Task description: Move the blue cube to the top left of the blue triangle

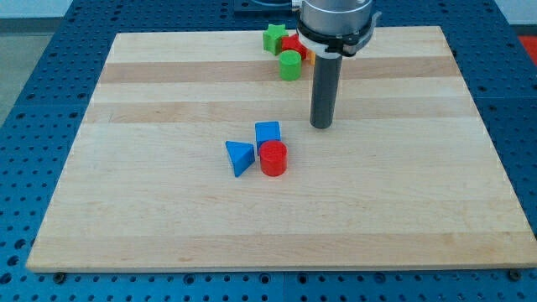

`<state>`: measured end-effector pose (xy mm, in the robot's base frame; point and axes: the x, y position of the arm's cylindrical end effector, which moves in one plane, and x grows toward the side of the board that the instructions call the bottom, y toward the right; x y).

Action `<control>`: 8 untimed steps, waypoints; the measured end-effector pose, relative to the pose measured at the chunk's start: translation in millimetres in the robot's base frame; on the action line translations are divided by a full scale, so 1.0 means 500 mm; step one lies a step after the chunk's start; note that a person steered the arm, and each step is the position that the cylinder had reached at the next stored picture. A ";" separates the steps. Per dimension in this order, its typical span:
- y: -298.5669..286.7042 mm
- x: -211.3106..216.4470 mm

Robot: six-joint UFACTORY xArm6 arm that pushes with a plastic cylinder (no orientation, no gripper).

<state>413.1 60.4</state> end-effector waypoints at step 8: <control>-0.314 0.081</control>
